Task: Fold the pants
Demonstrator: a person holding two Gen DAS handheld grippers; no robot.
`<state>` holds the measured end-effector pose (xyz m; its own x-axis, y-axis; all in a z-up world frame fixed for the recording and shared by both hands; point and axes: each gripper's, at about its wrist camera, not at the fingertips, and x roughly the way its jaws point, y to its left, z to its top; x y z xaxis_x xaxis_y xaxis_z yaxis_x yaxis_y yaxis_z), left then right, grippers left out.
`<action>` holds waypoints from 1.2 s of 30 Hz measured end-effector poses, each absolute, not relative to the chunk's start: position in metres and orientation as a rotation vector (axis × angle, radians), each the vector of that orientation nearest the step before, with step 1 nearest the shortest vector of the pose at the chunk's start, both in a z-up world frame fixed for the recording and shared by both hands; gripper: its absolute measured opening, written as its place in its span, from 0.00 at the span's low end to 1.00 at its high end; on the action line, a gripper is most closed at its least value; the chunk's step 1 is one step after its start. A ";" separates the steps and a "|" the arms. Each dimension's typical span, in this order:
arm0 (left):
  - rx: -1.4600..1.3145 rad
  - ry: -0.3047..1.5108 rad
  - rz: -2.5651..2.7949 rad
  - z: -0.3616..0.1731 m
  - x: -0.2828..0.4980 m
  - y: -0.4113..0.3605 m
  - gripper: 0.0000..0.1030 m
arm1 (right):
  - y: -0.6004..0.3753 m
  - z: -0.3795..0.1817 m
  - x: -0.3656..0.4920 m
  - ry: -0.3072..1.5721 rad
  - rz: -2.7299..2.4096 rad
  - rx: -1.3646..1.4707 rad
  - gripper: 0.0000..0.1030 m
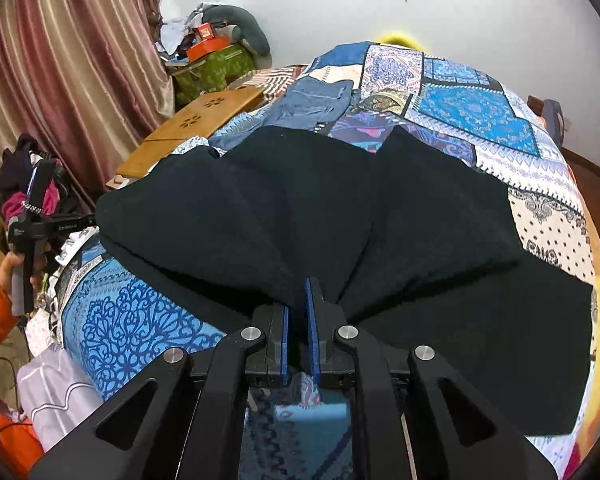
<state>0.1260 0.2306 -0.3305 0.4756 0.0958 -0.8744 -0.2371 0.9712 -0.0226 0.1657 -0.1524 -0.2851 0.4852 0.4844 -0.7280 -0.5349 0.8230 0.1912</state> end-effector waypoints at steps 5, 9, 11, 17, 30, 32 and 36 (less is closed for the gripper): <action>-0.126 1.066 0.213 -0.317 0.119 0.233 0.02 | -0.161 -0.276 0.159 0.891 0.625 -0.056 0.14; -0.108 1.027 0.224 -0.289 0.113 0.239 0.07 | -0.175 -0.266 0.149 0.893 0.588 -0.084 0.37; -0.099 0.996 0.236 -0.271 0.115 0.239 0.11 | -0.187 -0.257 0.147 0.871 0.569 -0.081 0.37; -0.071 0.932 0.206 -0.235 0.145 0.218 0.38 | -0.213 -0.232 0.160 0.828 0.487 -0.051 0.37; -0.005 0.878 0.046 -0.213 0.267 0.121 0.77 | -0.203 -0.228 0.268 0.843 0.480 -0.054 0.48; -0.002 0.884 0.031 -0.219 0.284 0.110 0.78 | -0.199 -0.235 0.287 0.871 0.490 -0.046 0.48; 0.031 0.918 0.001 -0.237 0.314 0.089 0.79 | -0.185 -0.254 0.323 0.921 0.509 -0.053 0.48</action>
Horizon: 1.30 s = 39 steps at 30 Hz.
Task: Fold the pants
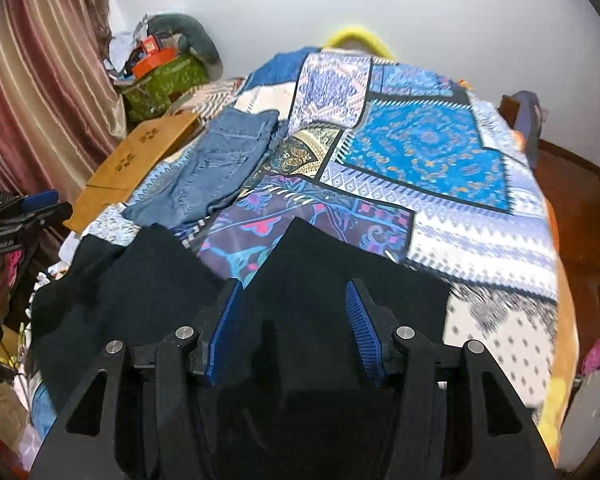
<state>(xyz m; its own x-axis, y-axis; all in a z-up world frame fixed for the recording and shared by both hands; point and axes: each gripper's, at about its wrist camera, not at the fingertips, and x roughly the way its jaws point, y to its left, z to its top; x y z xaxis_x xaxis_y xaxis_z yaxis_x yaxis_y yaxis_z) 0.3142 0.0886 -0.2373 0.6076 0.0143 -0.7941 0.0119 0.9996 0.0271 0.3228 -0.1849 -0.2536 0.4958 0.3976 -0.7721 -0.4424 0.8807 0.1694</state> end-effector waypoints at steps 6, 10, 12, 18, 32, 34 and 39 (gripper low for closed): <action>0.060 0.981 -0.043 -0.267 0.342 0.071 0.79 | -0.159 -0.283 0.373 1.003 0.540 -0.088 0.48; 0.049 1.025 -0.065 -0.283 0.351 0.069 0.79 | -0.148 -0.304 0.404 1.069 0.556 -0.095 0.48; 0.037 1.042 -0.075 -0.288 0.352 0.070 0.79 | -0.145 -0.313 0.412 1.099 0.577 -0.099 0.48; 0.030 1.057 -0.072 -0.293 0.349 0.071 0.79 | -0.145 -0.317 0.410 1.076 0.600 -0.128 0.12; 0.050 1.055 -0.117 -0.261 0.300 0.047 0.80 | -0.235 -0.190 0.348 0.770 0.464 -0.086 0.09; 0.061 1.061 -0.124 -0.261 0.290 0.040 0.80 | -0.254 -0.171 0.337 0.723 0.425 -0.090 0.09; 0.107 1.076 -0.143 -0.263 0.267 0.020 0.80 | -0.308 -0.122 0.297 0.602 0.338 -0.044 0.09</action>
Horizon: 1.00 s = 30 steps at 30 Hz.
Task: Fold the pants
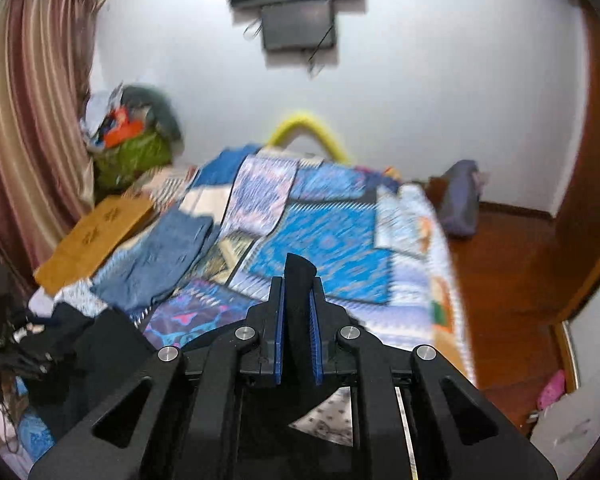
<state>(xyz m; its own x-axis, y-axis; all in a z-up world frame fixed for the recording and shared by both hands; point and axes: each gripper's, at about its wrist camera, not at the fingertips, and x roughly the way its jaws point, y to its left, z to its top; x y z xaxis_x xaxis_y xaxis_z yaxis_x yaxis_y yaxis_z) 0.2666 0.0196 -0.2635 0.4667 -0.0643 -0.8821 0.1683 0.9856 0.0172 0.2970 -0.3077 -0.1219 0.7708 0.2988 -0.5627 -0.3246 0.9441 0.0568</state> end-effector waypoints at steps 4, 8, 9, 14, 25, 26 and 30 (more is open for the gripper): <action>0.139 1.079 -0.163 -0.266 0.253 0.005 0.80 | -0.325 -0.114 0.272 0.560 0.305 -0.067 0.09; 0.160 1.103 -0.191 -0.275 0.241 -0.011 0.80 | -0.340 -0.146 0.247 0.611 0.263 -0.107 0.09; 0.167 1.106 -0.193 -0.276 0.239 -0.014 0.80 | -0.344 -0.157 0.243 0.632 0.254 -0.105 0.09; 0.192 1.122 -0.201 -0.287 0.231 -0.025 0.80 | -0.376 -0.227 0.217 0.783 0.188 -0.036 0.09; 0.182 1.104 -0.199 -0.288 0.227 -0.024 0.82 | -0.393 -0.317 0.180 0.997 0.142 0.098 0.20; 0.180 1.098 -0.200 -0.287 0.226 -0.023 0.82 | -0.392 -0.322 0.179 1.012 0.129 0.094 0.21; 0.150 1.066 -0.190 -0.278 0.223 -0.011 0.82 | -0.401 -0.332 0.168 1.039 0.090 0.085 0.35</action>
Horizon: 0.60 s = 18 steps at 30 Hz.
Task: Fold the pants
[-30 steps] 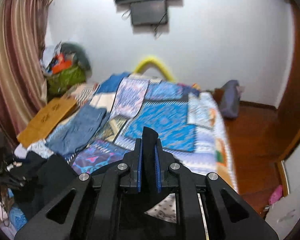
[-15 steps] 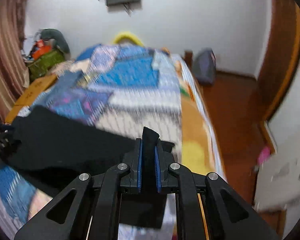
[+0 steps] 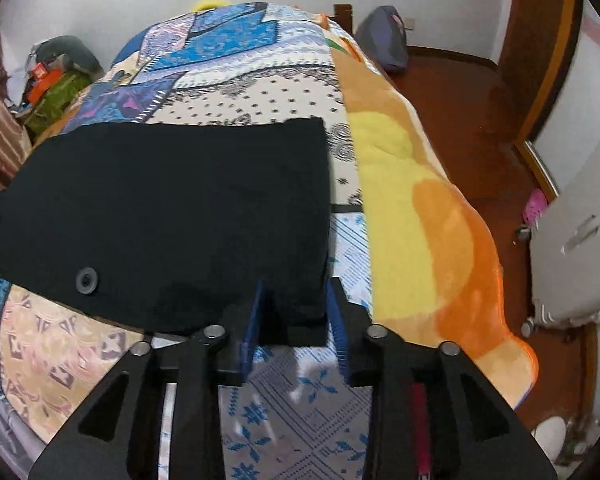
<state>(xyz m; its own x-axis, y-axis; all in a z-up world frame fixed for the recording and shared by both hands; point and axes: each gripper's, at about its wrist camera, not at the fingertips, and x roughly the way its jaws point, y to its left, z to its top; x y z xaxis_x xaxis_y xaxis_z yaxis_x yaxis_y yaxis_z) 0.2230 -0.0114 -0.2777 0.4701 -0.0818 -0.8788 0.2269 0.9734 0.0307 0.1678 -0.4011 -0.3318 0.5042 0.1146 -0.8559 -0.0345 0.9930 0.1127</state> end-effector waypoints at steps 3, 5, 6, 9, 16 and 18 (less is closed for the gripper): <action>0.118 1.032 -0.168 -0.265 0.223 0.006 0.82 | -0.406 -0.325 0.167 1.051 0.063 0.060 0.37; 0.087 1.005 -0.150 -0.253 0.224 0.025 0.82 | -0.405 -0.315 0.169 1.061 0.034 0.001 0.37; 0.077 0.995 -0.140 -0.248 0.224 0.032 0.82 | -0.404 -0.311 0.171 1.063 0.010 -0.035 0.37; 0.046 0.962 -0.082 -0.235 0.225 0.068 0.82 | -0.397 -0.287 0.178 1.031 -0.001 -0.079 0.37; -0.034 0.976 0.067 -0.239 0.241 0.156 0.82 | -0.328 -0.217 0.214 0.884 0.216 -0.067 0.40; -0.053 0.992 0.101 -0.247 0.247 0.178 0.82 | -0.292 -0.203 0.231 0.853 0.318 -0.079 0.41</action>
<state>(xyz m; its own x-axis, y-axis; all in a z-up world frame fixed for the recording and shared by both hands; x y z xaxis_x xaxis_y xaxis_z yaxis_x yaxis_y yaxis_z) 0.2475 0.1782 -0.2472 0.5429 0.0608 -0.8376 -0.1088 0.9941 0.0016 0.2309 -0.2917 -0.2030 0.6138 0.2440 -0.7508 -0.3067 0.9500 0.0580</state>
